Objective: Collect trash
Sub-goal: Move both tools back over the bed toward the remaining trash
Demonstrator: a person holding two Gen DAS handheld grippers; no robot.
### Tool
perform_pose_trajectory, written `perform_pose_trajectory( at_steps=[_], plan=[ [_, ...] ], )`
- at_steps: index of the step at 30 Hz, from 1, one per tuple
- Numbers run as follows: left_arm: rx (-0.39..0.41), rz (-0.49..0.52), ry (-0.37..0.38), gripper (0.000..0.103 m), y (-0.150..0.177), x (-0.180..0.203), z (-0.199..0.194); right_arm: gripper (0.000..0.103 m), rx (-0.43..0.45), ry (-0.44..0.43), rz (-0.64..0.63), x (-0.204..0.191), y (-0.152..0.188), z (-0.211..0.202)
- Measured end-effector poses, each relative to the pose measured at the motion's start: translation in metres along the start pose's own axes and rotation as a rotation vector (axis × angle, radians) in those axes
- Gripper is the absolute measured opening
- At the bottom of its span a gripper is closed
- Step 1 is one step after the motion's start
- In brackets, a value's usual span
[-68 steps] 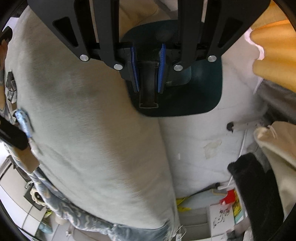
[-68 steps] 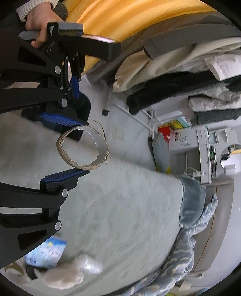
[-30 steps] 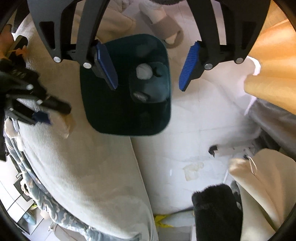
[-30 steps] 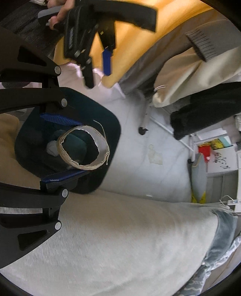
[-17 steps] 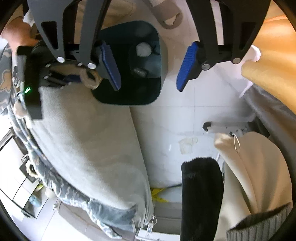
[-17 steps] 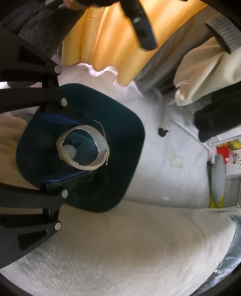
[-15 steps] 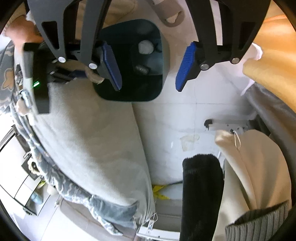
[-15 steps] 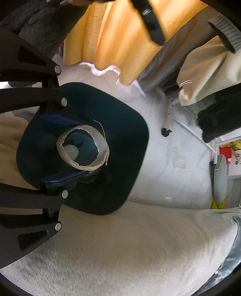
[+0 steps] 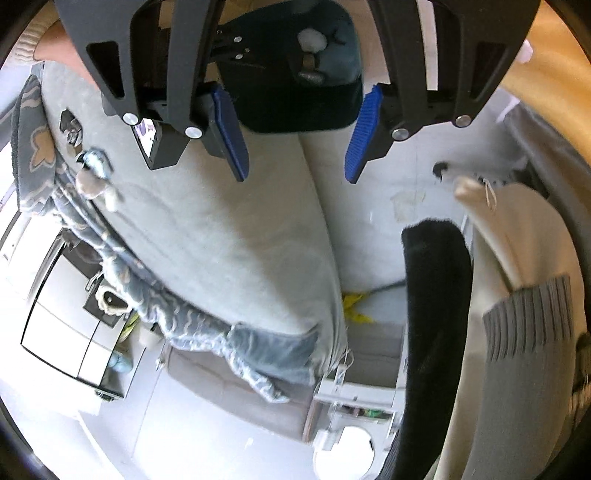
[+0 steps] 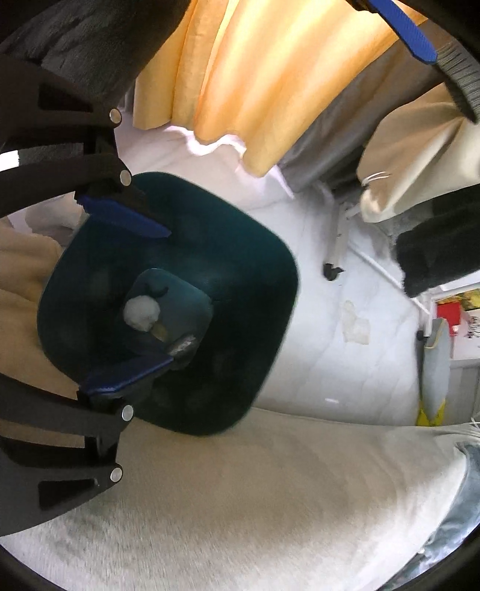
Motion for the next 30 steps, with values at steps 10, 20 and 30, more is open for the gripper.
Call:
perform_pose_trajectory(
  at_steps=[10, 20, 30],
  plan=[
    [0.084, 0.014, 0.057, 0.057, -0.011, 0.038, -0.012, 0.073, 0.169, 0.035, -0.014, 0.012, -0.002, -0.064],
    [0.113, 0.08, 0.071, 0.059, -0.009, 0.088, -0.004, 0.075, 0.288, 0.141, 0.015, 0.051, 0.009, -0.125],
    [0.089, 0.141, 0.119, 0.065, -0.006, 0.143, 0.02, 0.075, 0.336, 0.227, 0.067, 0.105, 0.036, -0.165]
  ],
)
Point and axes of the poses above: each gripper's, at about its wrist camera, not at the fingertips, and z roughly the way its jaws point, x to its right, y to its underside, the point moved 1 cm from there along z, roughly the way its jaws point, and after that the axes turned 6 degrees about -y, right-handed, at the moved point
